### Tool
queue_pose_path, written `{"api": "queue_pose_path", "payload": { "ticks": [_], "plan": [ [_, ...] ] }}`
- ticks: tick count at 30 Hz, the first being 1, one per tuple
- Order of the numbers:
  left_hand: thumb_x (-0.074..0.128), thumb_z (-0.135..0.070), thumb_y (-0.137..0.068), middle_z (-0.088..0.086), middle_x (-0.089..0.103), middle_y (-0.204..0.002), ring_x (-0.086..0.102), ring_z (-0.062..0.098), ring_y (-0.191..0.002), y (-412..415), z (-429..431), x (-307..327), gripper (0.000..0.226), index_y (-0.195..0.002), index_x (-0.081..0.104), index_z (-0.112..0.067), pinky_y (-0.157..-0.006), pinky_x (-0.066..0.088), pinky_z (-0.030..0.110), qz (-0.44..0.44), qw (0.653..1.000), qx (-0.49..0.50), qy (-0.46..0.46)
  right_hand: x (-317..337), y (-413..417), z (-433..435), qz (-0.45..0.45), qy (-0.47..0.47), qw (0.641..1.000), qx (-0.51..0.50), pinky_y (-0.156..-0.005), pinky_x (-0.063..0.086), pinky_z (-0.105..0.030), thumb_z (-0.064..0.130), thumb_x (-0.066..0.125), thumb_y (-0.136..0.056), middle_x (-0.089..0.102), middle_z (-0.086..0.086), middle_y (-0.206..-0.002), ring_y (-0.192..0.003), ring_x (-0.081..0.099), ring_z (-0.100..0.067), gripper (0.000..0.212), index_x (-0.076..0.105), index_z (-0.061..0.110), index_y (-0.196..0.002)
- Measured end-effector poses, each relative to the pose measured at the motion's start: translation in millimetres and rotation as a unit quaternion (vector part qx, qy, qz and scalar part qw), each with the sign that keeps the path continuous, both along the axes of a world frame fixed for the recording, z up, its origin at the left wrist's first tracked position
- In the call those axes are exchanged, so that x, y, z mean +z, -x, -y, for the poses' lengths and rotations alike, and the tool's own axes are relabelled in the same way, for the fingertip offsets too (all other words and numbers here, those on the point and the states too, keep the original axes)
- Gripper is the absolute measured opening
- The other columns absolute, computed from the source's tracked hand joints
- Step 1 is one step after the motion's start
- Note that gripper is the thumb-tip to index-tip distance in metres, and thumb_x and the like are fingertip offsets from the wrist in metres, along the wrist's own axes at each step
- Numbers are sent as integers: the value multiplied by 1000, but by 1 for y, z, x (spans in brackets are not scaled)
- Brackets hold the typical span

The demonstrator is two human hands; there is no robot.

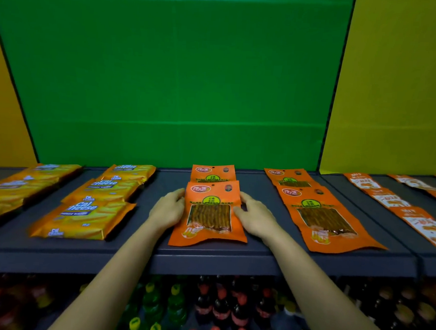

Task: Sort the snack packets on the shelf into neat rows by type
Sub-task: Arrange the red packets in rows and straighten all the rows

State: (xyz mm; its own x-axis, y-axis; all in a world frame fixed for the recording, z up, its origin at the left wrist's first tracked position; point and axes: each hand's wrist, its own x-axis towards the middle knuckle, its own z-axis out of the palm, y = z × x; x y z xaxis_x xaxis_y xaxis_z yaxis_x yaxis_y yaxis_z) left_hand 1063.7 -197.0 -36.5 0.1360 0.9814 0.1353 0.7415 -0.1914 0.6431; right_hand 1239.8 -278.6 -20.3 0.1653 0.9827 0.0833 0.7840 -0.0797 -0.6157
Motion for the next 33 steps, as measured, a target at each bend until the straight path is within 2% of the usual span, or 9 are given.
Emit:
{"api": "queue_pose_path", "payload": {
  "ticks": [5, 12, 20, 23, 26, 29, 33],
  "plan": [
    [33, -18, -99, 5, 43, -146, 41, 24, -132, -1, 2, 0, 42, -140, 40, -17, -109, 35, 40, -3, 1000, -15, -6, -2, -3, 2, 7, 8, 1000, 1, -101, 39, -37, 29, 38, -99, 49, -3, -140, -128, 45, -23, 42, 36, 22, -141],
    [32, -20, -100, 6, 43, -146, 42, 25, -132, 0, 4, -1, 42, -141, 38, -16, -108, 36, 39, -23, 999, -30, -15, -5, -4, -3, 26, 14, 999, -13, -107, 34, -39, 31, 36, -99, 35, -3, -150, -137, 35, -23, 50, 25, 22, -147],
    [33, -22, -100, 6, 45, -144, 42, 25, -132, -1, 3, -5, 42, -140, 39, -15, -108, 35, 38, -68, 995, -49, -46, -7, -3, -3, 50, -14, 999, -2, -109, 31, -36, 26, 34, -100, 38, -4, -149, -137, 33, -23, 45, 33, 15, -143],
    [35, -20, -99, 7, 50, -140, 46, 25, -128, -2, 5, -5, 40, -136, 45, -12, -104, 37, 36, -65, 994, -40, -73, -9, -4, -7, 32, -21, 999, -4, -114, 23, -37, 28, 34, -100, 28, -5, -154, -142, 24, -23, 48, 28, 14, -146],
    [39, -17, -97, 7, 61, -127, 54, 24, -118, 0, 10, 0, 32, -121, 59, -9, -97, 42, 36, -19, 992, -14, -126, -7, -6, -9, 16, -44, 999, -4, -116, 17, -37, 27, 37, -99, 21, -4, -156, -144, 18, -23, 48, 30, 15, -146],
    [44, -16, -95, 6, 65, -117, 56, 24, -113, 13, 11, 10, 26, -109, 65, -10, -94, 45, 37, 2, 985, 1, -175, 6, -2, -8, 19, -96, 995, -3, -114, 19, -34, 23, 41, -98, 28, -3, -153, -142, 23, -22, 45, 37, 16, -142],
    [48, -14, -93, 10, 68, -112, 59, 28, -107, 49, 7, 36, 23, -105, 66, -8, -90, 45, 34, 20, 976, 19, -215, 34, 29, -6, -1, -135, 990, 36, -107, 26, -27, 19, 43, -97, 40, -4, -146, -135, 35, -21, 41, 43, 14, -138]
  ]
}}
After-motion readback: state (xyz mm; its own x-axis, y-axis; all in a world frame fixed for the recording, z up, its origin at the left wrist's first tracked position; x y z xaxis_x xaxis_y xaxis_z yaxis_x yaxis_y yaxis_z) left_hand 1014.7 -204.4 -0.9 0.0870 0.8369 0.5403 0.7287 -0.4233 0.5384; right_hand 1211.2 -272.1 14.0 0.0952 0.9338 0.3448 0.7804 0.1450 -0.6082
